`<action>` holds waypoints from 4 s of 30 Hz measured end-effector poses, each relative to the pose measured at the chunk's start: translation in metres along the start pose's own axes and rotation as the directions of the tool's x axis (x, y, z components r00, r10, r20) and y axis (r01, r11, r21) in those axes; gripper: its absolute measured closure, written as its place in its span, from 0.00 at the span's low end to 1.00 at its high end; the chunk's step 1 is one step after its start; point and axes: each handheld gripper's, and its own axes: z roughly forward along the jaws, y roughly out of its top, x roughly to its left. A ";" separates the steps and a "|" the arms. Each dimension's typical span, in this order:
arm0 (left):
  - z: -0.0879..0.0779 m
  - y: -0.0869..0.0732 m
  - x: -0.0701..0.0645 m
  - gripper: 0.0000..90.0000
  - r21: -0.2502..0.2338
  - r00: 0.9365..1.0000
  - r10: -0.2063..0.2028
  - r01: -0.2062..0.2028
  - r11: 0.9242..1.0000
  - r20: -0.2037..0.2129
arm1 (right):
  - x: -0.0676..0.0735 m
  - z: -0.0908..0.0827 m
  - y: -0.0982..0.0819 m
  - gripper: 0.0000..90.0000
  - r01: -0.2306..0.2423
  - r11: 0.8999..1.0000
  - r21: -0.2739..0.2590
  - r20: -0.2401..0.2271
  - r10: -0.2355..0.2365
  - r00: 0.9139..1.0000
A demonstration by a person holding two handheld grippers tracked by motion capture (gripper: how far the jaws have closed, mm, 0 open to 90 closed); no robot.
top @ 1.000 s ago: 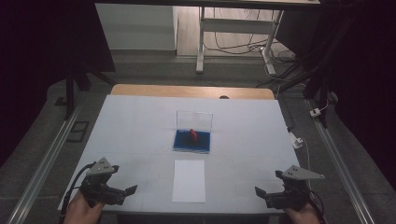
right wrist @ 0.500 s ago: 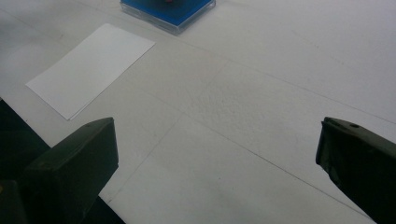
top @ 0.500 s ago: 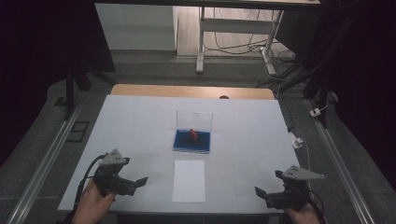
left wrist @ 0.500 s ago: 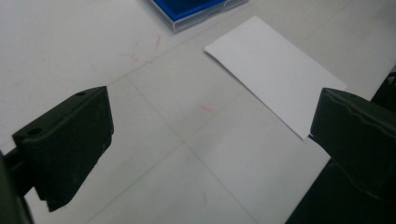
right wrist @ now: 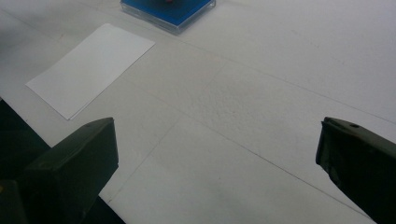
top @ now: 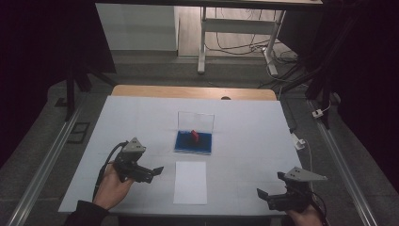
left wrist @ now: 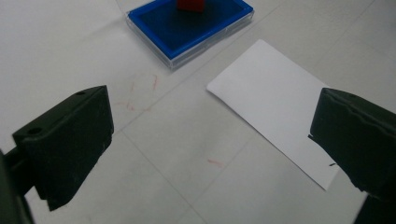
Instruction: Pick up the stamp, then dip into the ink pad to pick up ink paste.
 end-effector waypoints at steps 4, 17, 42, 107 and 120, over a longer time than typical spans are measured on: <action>0.010 0.010 0.001 0.00 -0.002 1.000 0.016 -0.016 1.000 -0.001 | 0.000 0.000 0.000 0.00 -0.001 1.000 0.000 -0.002 0.001 1.000; 0.043 0.038 0.013 0.00 0.004 1.000 0.020 -0.020 1.000 -0.024 | 0.000 0.000 0.000 0.00 -0.001 1.000 0.001 -0.003 0.001 1.000; 0.112 0.084 0.014 0.00 0.035 0.995 0.102 -0.102 0.994 0.005 | 0.000 -0.001 0.000 0.00 0.002 1.000 0.001 -0.006 -0.002 1.000; 0.121 0.111 0.006 0.65 0.058 0.987 0.161 -0.160 0.985 -0.003 | 0.001 -0.001 -0.001 0.00 0.015 1.000 0.005 -0.001 -0.015 1.000; 0.131 0.104 0.009 0.65 0.087 0.988 0.151 -0.149 0.985 -0.022 | 0.001 -0.001 -0.001 0.00 0.017 1.000 0.003 0.000 -0.017 1.000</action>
